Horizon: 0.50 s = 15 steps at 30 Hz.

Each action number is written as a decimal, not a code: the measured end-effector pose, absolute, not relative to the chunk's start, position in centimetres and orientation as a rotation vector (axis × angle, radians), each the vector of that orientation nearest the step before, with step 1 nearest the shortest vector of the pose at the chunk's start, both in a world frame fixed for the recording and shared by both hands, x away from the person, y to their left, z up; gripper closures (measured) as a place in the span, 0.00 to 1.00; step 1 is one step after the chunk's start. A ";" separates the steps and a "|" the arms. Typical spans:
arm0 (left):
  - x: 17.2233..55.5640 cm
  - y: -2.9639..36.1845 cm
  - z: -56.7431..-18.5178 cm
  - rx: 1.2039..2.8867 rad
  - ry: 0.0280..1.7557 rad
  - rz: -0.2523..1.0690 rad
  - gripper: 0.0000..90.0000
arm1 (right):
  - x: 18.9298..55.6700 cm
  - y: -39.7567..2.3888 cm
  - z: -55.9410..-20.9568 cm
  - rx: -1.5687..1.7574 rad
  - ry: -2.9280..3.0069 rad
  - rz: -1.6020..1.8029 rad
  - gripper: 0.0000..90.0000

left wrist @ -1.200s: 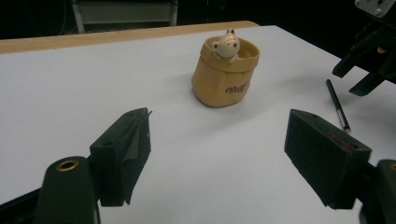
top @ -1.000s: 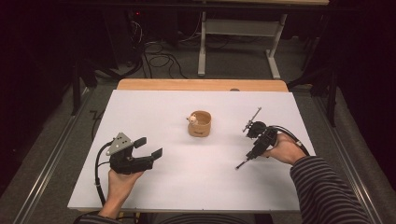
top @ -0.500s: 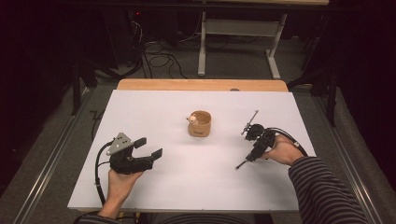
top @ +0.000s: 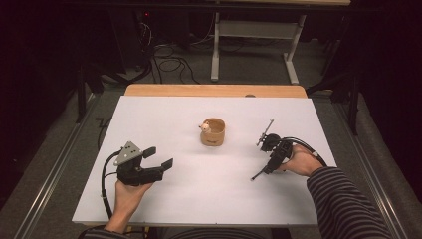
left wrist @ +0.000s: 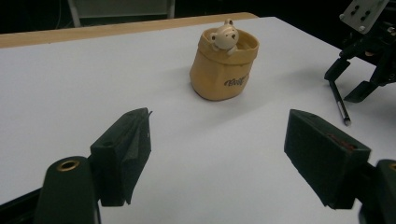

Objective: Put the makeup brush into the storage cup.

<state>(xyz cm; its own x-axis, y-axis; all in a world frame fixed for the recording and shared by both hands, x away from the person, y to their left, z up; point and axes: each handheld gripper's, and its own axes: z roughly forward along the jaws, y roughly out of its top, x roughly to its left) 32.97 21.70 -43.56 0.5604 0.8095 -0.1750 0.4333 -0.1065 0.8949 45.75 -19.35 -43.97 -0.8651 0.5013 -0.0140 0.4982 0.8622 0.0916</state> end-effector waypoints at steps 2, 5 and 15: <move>33.0 21.7 -43.6 1.735 1.038 0.443 0.26 | 45.8 -19.3 -44.0 0.787 2.998 0.127 0.37; 33.0 21.7 -43.6 1.734 1.037 0.442 0.26 | 45.8 -19.3 -44.1 0.775 2.999 0.129 0.37; 33.0 21.7 -43.5 1.730 1.039 0.442 0.26 | 46.0 -19.4 -44.3 0.778 3.013 0.107 0.37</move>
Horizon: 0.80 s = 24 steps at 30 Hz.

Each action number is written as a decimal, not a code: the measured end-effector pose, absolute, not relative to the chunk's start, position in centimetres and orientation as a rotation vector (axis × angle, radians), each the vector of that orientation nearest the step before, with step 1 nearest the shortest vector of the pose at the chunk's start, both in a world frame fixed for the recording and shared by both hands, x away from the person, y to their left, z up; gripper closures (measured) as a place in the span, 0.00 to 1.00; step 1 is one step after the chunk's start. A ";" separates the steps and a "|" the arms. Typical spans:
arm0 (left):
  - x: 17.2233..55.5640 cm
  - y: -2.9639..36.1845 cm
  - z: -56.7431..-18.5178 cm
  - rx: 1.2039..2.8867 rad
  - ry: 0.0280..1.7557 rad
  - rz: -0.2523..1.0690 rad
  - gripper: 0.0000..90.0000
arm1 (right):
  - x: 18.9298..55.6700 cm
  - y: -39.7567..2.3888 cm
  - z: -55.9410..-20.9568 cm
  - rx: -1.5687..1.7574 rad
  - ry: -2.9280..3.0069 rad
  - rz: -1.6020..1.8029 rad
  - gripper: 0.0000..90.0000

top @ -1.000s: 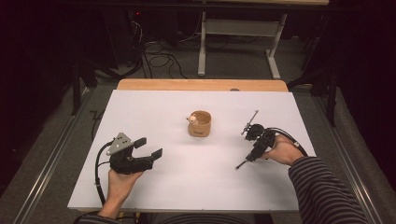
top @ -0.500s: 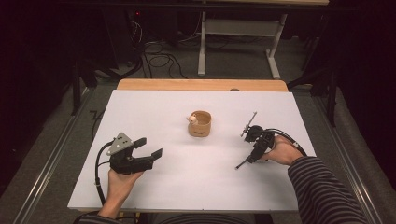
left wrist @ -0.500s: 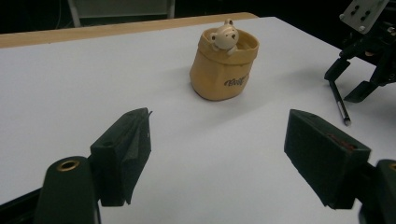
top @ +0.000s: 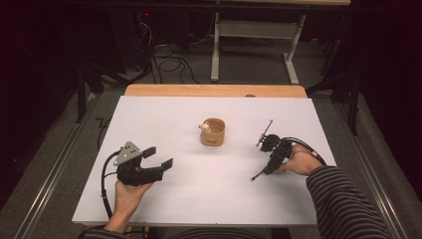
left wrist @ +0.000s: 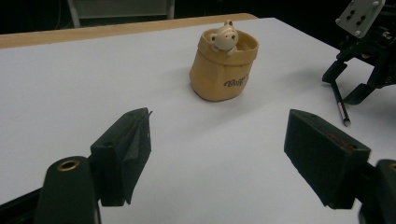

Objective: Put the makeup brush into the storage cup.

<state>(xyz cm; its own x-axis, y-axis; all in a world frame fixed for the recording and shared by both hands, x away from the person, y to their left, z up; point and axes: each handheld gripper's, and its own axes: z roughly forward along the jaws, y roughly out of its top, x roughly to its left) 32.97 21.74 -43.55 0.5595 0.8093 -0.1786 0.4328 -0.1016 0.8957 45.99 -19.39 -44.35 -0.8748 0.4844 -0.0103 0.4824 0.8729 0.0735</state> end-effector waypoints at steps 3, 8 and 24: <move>33.0 21.7 -43.5 1.729 1.038 0.443 0.26 | 45.9 -19.4 -44.4 0.769 3.021 0.100 0.37; 32.9 21.8 -43.5 1.723 1.040 0.445 0.26 | 46.0 -19.4 -44.7 0.754 3.021 0.068 0.40; 32.9 21.7 -43.5 1.728 1.036 0.445 0.26 | 45.8 -19.0 -44.5 0.725 3.010 0.055 0.60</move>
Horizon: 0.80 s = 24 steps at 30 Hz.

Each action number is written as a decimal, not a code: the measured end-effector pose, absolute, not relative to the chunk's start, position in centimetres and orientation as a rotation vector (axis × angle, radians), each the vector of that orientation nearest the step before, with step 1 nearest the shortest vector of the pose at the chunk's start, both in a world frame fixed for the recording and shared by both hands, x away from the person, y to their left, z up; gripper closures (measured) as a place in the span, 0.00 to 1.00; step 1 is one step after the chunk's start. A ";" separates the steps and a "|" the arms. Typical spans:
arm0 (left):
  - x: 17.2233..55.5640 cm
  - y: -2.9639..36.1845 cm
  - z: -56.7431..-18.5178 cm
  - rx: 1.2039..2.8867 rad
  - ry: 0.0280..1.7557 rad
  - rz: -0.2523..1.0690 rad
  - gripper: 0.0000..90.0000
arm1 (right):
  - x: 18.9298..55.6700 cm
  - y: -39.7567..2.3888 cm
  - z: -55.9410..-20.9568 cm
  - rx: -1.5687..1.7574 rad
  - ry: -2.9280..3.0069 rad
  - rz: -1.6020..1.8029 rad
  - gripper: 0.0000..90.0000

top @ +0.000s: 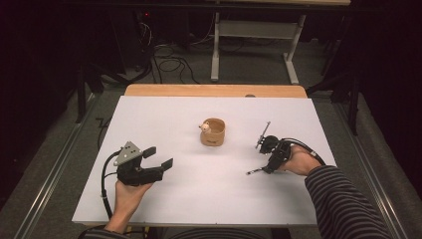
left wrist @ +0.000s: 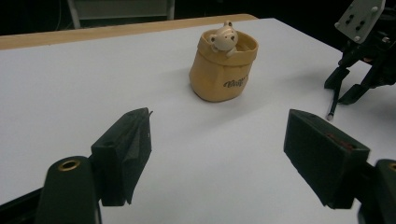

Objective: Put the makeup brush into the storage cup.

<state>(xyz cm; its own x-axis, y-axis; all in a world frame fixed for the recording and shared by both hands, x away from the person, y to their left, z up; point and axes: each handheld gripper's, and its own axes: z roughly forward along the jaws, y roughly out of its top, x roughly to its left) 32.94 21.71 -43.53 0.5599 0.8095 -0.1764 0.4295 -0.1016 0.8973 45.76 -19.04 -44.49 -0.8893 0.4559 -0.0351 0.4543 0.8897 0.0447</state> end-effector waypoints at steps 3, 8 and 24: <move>32.9 21.7 -43.5 1.728 1.037 0.444 0.26 | 45.8 -19.1 -44.5 0.733 3.008 0.057 0.64; 33.0 21.6 -43.6 1.740 1.031 0.436 0.26 | 45.8 -19.0 -44.4 0.732 3.011 0.049 0.71; 33.0 21.7 -43.6 1.742 1.029 0.434 0.26 | 45.9 -18.5 -44.4 0.729 3.025 0.003 0.83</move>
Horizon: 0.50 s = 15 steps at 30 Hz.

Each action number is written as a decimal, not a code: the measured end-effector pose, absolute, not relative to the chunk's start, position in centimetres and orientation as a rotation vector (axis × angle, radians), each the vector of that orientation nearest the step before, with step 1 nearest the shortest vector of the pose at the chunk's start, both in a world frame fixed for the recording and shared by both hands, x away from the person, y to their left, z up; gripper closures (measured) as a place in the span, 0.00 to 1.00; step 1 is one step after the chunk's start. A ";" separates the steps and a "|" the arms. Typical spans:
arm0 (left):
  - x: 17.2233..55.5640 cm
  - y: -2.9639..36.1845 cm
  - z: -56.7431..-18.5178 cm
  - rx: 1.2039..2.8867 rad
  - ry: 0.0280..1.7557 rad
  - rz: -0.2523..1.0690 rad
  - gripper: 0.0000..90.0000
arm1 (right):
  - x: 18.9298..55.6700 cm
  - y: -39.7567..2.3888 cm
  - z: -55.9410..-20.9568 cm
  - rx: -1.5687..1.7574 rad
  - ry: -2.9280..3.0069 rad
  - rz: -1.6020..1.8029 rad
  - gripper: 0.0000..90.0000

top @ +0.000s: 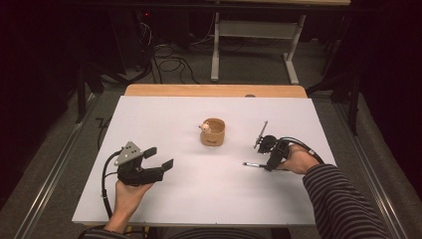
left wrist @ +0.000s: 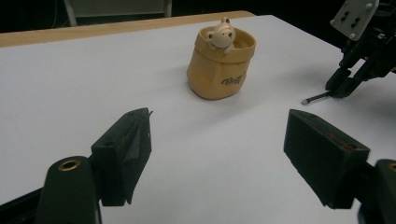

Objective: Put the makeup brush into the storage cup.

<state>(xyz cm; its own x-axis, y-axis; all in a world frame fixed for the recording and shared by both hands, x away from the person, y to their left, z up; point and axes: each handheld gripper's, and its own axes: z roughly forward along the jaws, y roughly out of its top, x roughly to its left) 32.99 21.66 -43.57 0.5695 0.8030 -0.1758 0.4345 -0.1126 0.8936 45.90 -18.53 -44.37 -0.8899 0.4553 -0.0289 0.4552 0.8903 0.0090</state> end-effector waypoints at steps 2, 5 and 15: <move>33.0 21.7 -43.6 1.742 1.030 0.435 0.26 | 45.9 -18.5 -44.4 0.724 3.027 -0.003 0.84; 33.0 21.7 -43.6 1.741 1.030 0.435 0.26 | 46.0 -18.4 -44.3 0.728 3.031 -0.017 0.87; 33.0 21.7 -43.6 1.740 1.030 0.434 0.26 | 45.9 -18.3 -44.3 0.735 3.023 -0.022 0.86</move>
<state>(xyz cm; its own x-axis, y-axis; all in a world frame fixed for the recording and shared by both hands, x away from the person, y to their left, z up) 32.98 21.69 -43.56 0.5683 0.8036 -0.1769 0.4343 -0.1104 0.8940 45.95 -18.29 -44.35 -0.8879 0.4588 -0.0333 0.4593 0.8883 -0.0064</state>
